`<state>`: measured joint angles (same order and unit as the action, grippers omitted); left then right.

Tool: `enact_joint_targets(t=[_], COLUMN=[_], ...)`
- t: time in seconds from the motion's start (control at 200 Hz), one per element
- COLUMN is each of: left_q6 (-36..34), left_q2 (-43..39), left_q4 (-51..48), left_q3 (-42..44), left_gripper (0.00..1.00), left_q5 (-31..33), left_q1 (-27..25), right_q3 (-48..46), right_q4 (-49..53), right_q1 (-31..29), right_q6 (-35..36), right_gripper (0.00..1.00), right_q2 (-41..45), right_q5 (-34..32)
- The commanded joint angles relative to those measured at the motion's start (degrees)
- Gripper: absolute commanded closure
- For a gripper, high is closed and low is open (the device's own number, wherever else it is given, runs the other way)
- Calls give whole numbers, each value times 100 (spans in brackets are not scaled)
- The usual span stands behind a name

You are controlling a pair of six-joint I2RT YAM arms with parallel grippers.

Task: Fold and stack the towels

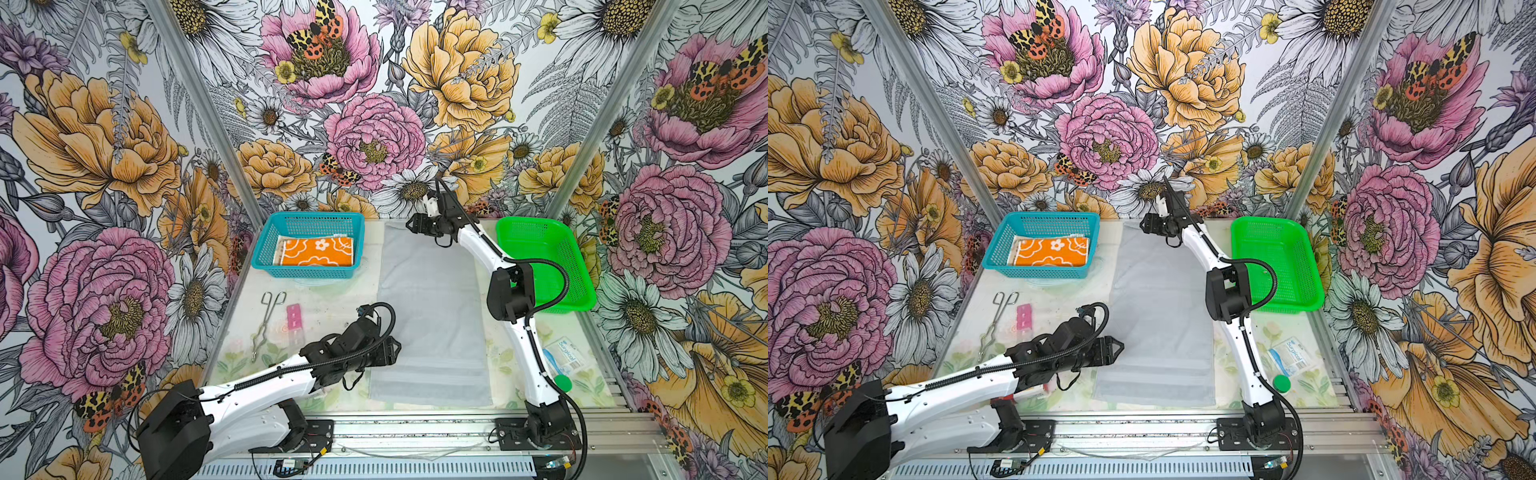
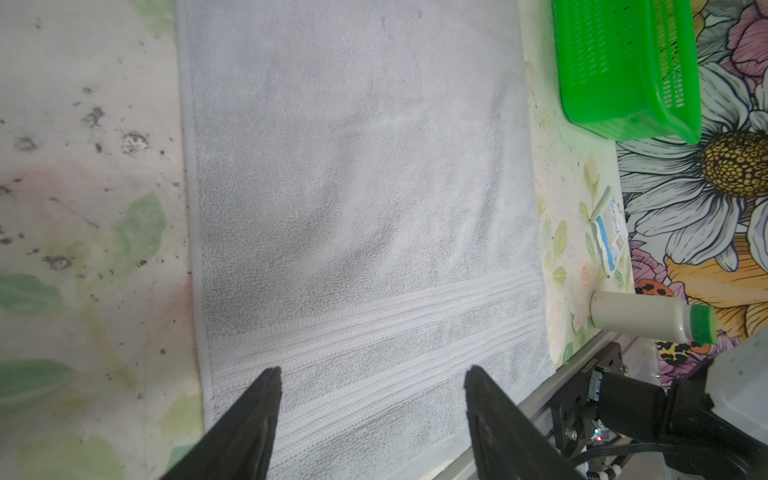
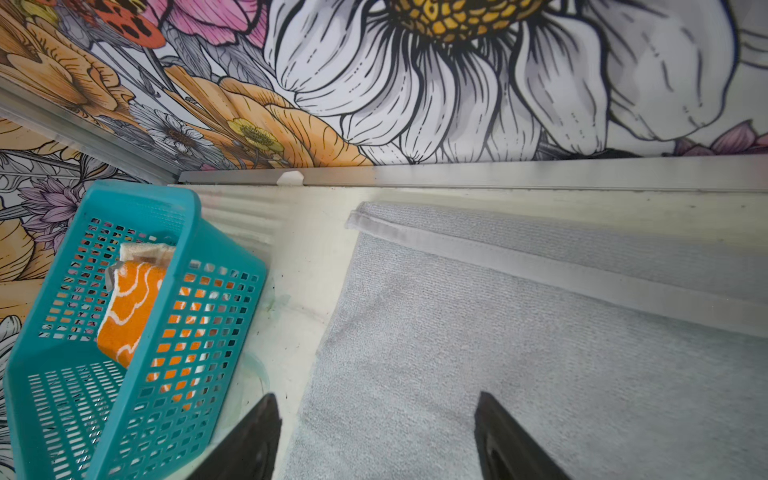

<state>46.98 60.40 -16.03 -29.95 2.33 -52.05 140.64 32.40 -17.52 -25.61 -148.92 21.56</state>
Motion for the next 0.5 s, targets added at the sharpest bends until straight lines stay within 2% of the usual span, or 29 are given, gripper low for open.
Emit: enact_joint_targets(t=[0.0,0.02,0.05,0.14,0.215,0.49], left_q6=[-320,-351,-417,-633,-740,-811], left_q2=[-243,-279,-343,-497,-538,-205], left_q4=[294,320,376,579,674,881], left_q3=[-53,-46,-38,9,14,24], left_gripper=[23,20,12,2,1,1], left_q5=[442,496,569,754,857,540], left_q1=[26,22,29,45,95,298], right_q3=[273,281,301,361,383,454], right_q4=[-10,-9,-15,-15,-15,-15], right_q1=[55,62,59,71,75,82], right_q6=[-76,-76,-70,-54,-70,-59], right_gripper=[25,25,24,24,24,23], right_q2=[-217,-237,-275,-364,-414,-523], right_q5=[189,204,228,307,330,437])
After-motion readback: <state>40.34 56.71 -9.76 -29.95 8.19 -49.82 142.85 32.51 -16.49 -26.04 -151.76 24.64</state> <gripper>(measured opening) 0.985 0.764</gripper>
